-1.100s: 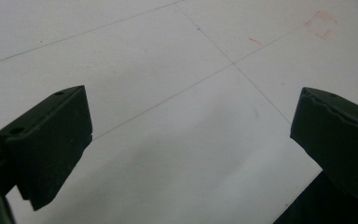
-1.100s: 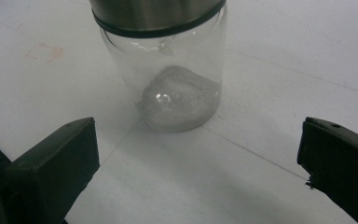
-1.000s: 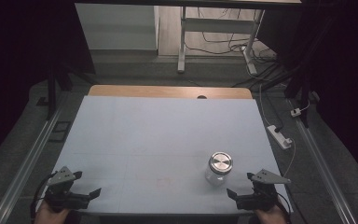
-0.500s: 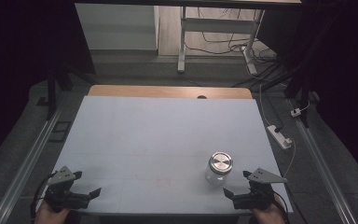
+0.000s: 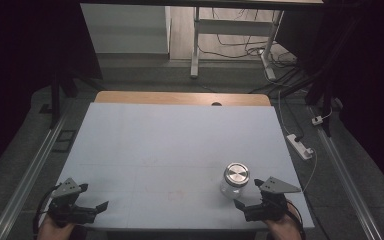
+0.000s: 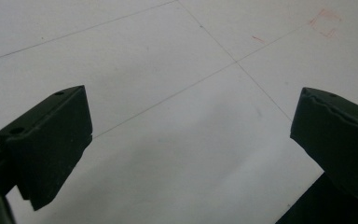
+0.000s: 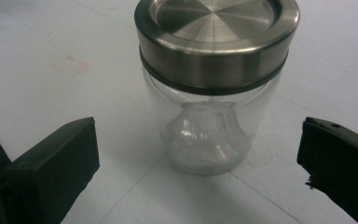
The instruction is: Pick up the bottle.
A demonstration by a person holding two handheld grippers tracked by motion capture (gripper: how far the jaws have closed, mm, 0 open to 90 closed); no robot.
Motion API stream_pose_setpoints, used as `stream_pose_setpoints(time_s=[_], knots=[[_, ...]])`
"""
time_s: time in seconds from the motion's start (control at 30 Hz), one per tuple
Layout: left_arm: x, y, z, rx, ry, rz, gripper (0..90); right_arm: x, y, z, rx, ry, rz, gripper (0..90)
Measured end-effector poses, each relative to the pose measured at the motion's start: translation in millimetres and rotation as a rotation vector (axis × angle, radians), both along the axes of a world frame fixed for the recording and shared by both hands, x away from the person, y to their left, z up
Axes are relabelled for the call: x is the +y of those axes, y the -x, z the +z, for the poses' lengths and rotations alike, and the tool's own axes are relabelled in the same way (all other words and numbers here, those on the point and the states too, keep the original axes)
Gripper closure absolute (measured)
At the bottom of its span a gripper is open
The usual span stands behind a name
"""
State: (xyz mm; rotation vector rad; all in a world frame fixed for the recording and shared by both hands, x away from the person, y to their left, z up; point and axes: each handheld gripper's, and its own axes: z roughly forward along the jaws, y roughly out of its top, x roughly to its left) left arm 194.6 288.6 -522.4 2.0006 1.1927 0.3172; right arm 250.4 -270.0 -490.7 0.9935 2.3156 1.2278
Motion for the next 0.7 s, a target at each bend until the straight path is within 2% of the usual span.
stream_pose_setpoints(time_s=[0.13, 0.33, 0.5, 0.57, 0.7], knots=[[-0.2, -0.3, -0.1, 0.003, -0.001, -0.003, 0.0, 2.9, -4.0, 0.4, 0.007, -0.009, 0.001, 0.0], [0.3, -0.6, -0.2, 0.005, 0.003, 0.001, 0.0, 8.2, -10.8, -0.7, 0.041, -0.011, -0.001, 0.0], [-0.1, -0.9, -0.4, 0.01, 0.003, 0.002, 0.0, 12.2, -14.7, -0.3, 0.041, -0.008, 0.001, 0.0], [0.0, -1.1, -0.4, 0.011, 0.004, 0.002, 0.0, 17.2, -18.7, -0.5, 0.036, 0.023, -0.006, 0.0], [0.1, -1.3, -0.5, 0.012, 0.004, 0.001, 0.0, 24.0, -25.4, -1.4, 0.032, 0.041, -0.005, 0.0]])
